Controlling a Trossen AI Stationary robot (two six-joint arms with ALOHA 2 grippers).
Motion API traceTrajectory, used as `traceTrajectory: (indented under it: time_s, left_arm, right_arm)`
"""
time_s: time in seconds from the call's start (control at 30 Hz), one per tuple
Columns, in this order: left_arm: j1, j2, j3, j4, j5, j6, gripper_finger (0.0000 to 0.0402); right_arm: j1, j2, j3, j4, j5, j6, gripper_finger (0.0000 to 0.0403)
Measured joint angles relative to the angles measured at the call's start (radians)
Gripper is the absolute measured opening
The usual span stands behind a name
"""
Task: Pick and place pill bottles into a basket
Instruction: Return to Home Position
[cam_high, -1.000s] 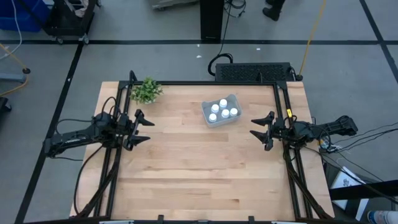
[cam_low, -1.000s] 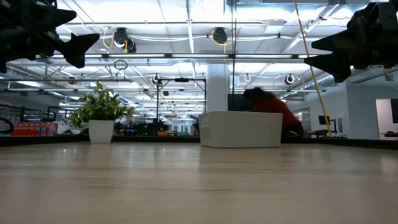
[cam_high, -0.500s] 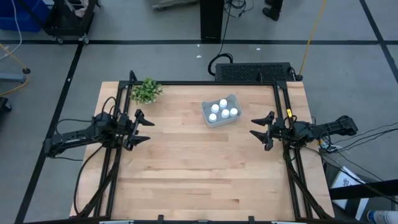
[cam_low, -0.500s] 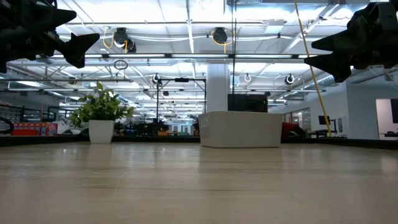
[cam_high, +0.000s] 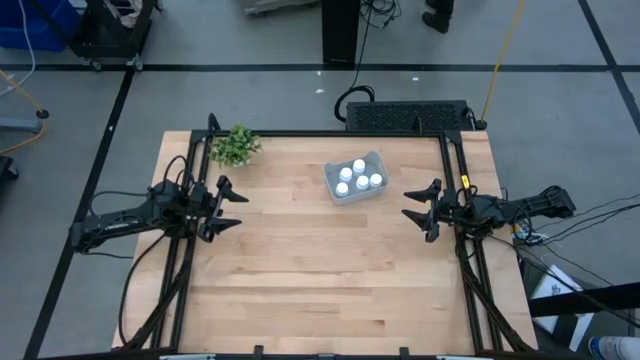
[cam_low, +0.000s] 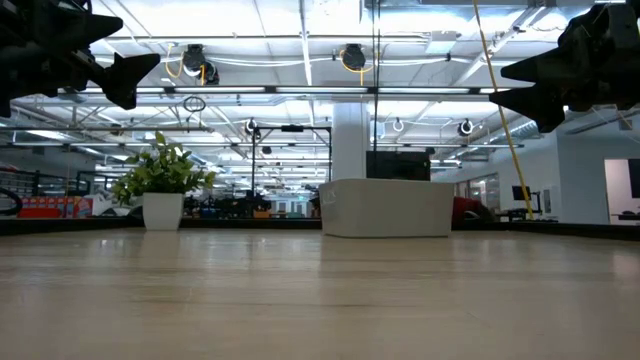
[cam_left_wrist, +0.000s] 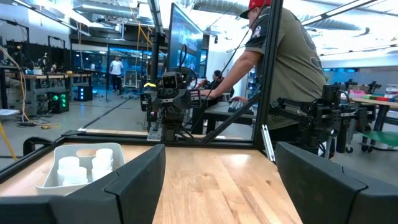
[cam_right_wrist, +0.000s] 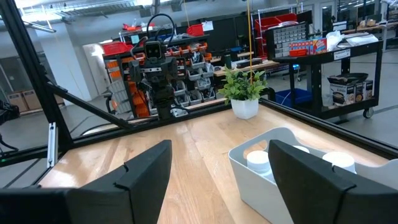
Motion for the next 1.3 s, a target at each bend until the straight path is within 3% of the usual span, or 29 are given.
traceTrajectory:
  time_s: [1.3]
  left_arm:
    - [0.0,0.0,0.0,0.0,0.0,0.0,0.0306]
  right_arm:
    - [0.0,0.0,0.0,0.0,0.0,0.0,0.0263]
